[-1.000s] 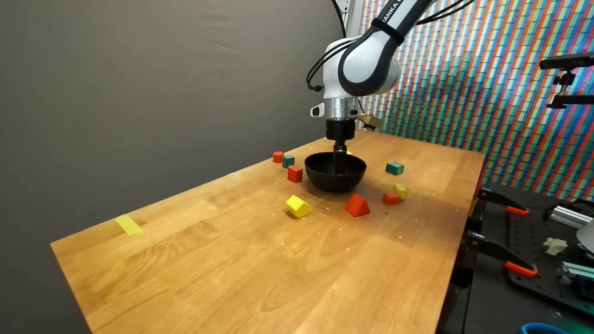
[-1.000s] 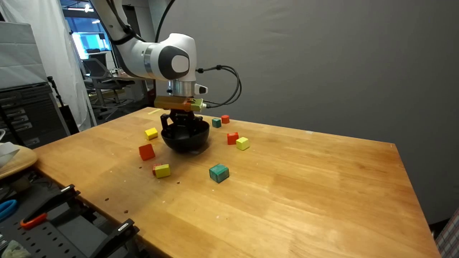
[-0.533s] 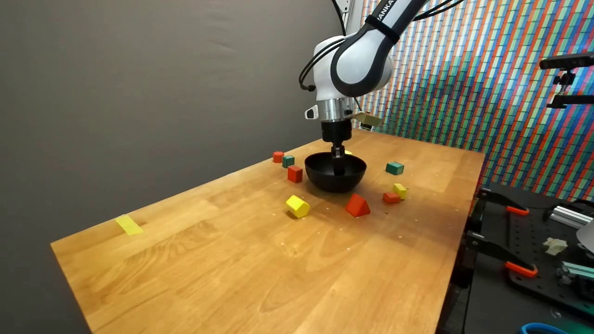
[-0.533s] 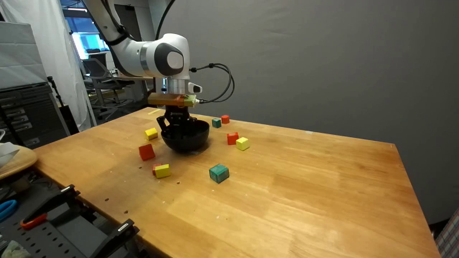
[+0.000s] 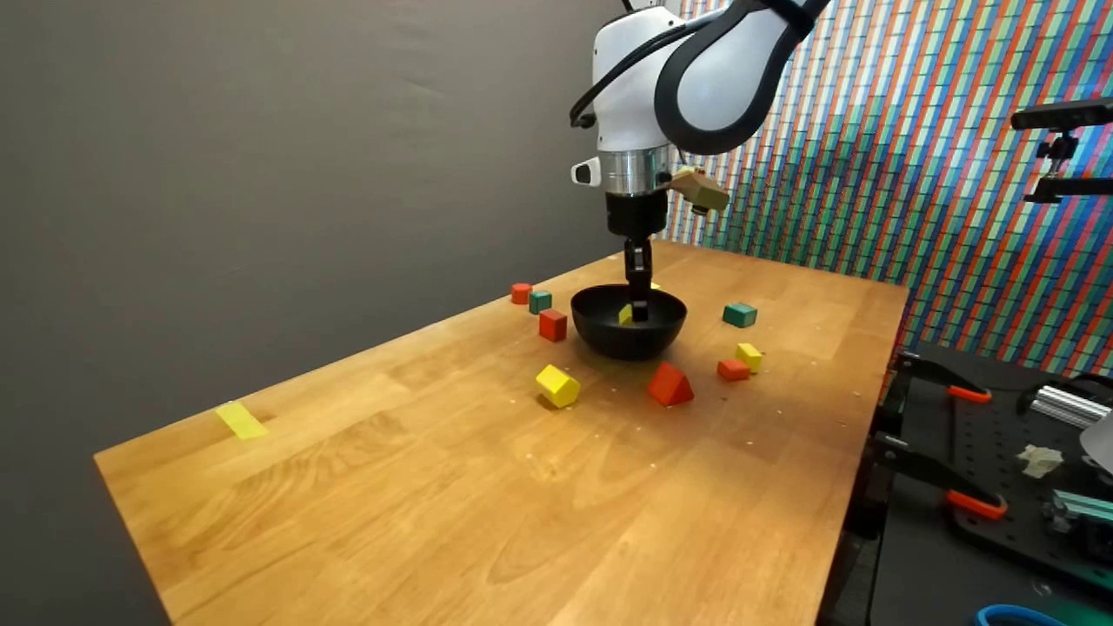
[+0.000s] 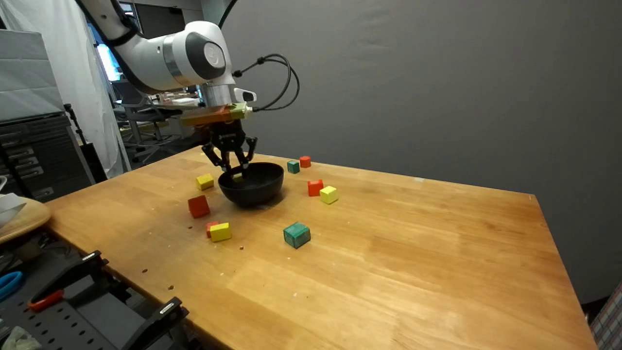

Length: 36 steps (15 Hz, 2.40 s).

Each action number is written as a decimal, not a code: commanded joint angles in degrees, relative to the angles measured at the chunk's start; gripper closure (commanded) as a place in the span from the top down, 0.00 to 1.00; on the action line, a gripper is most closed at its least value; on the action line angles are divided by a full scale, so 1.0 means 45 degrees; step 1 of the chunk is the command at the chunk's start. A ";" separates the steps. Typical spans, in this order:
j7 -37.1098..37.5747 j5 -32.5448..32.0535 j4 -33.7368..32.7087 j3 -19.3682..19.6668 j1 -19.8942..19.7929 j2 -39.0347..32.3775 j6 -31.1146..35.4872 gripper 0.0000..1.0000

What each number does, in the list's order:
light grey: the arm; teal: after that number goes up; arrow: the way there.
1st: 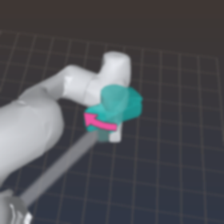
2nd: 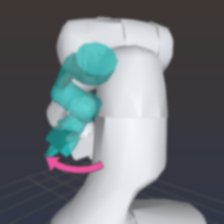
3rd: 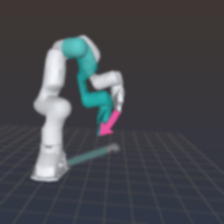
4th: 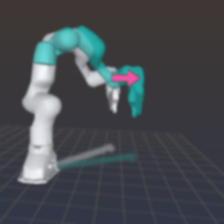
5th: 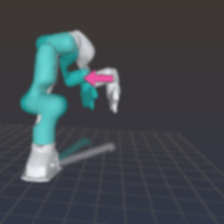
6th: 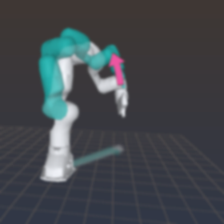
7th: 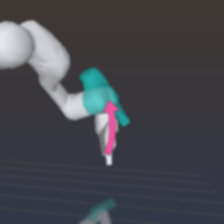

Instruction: Remove the objects from the bowl and put them on the table

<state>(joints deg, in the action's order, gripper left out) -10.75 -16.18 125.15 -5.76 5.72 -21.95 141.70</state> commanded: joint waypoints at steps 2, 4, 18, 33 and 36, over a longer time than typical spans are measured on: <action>0.0447 -0.1445 0.1882 0.0172 0.0525 0.2544 0.0658 0.14; 0.0516 -0.2238 0.1873 0.0125 0.0707 0.2612 0.0951 0.14; -0.5362 -0.2262 0.1091 -0.1978 0.0454 -0.1779 0.3744 0.14; -0.6304 -0.1075 0.1097 -0.3165 0.1698 0.0492 0.0067 1.00; -0.6344 0.0647 0.1555 -0.3857 0.1344 0.2012 0.0026 1.00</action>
<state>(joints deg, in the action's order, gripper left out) -39.73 -20.23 128.97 -20.78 12.92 -21.20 143.10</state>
